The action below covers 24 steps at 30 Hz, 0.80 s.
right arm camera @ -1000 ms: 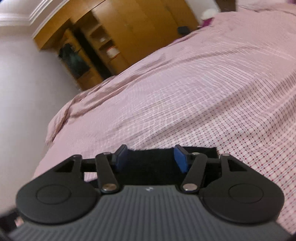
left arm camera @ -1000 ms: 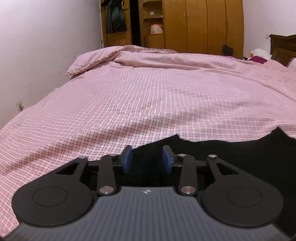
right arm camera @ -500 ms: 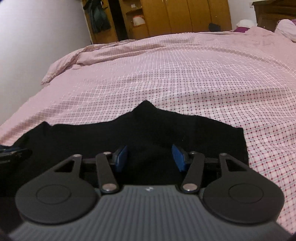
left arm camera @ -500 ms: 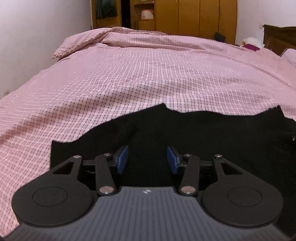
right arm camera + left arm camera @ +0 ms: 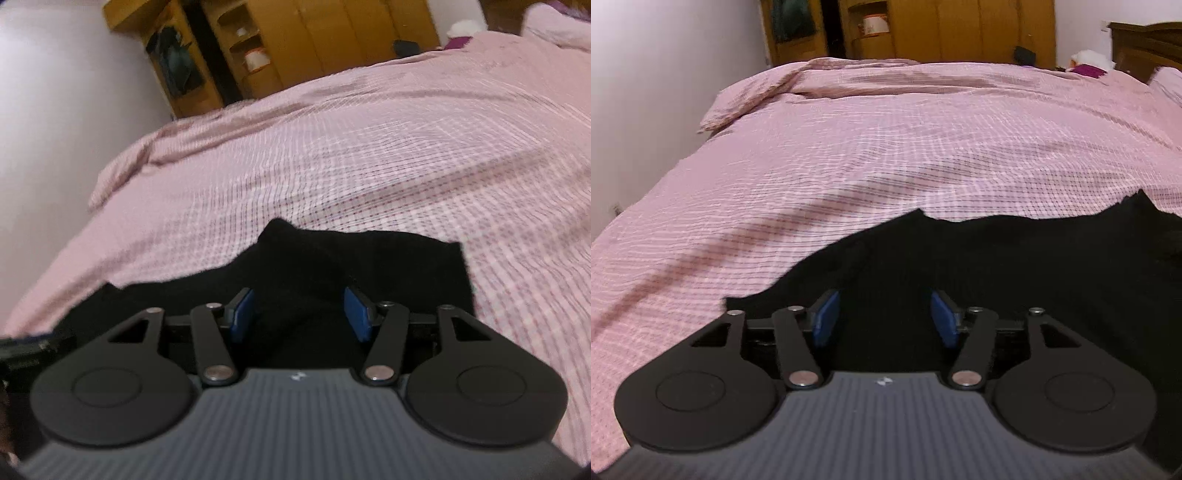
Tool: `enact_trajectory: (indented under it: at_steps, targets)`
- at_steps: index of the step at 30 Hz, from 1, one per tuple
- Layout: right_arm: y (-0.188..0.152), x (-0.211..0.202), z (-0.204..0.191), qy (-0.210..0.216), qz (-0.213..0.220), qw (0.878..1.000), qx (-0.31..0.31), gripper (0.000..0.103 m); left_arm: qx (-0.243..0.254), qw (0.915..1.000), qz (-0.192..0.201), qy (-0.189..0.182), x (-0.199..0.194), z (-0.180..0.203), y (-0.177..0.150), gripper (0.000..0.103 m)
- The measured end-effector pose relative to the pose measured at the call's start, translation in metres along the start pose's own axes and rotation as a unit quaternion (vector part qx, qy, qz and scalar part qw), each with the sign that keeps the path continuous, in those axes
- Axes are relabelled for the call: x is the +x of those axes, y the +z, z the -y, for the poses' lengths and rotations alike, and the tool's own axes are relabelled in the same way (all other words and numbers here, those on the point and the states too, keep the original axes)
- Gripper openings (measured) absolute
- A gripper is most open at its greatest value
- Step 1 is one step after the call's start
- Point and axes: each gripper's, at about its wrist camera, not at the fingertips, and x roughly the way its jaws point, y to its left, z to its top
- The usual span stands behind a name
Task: Fold small clothes
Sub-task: 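Withdraw both grippers from the half-folded cardigan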
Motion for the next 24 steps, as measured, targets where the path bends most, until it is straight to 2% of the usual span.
enact_trajectory:
  at_steps: [6,11,18,21,24]
  targets:
    - [-0.006,-0.049,0.006,-0.009,0.029,0.999,0.014,0.057,-0.039,0.9992,-0.007,-0.009,-0.038,-0.025,-0.001,0.07]
    - [-0.017,-0.088,0.008,-0.011,0.04,0.999,-0.003,0.057,-0.047,0.9978,-0.024,-0.041,-0.07,-0.034,-0.009,0.074]
    - [-0.032,-0.122,0.014,-0.015,0.035,0.999,-0.002,0.058,-0.04,0.9965,-0.05,-0.053,-0.105,-0.021,-0.025,0.08]
    - [-0.037,-0.13,0.021,-0.028,0.043,0.999,0.005,0.068,-0.041,0.9951,-0.06,-0.067,-0.111,-0.013,-0.035,0.082]
    - [-0.039,-0.13,0.03,-0.045,0.049,0.998,0.021,0.069,-0.05,0.9935,-0.07,-0.074,-0.11,-0.004,-0.044,0.084]
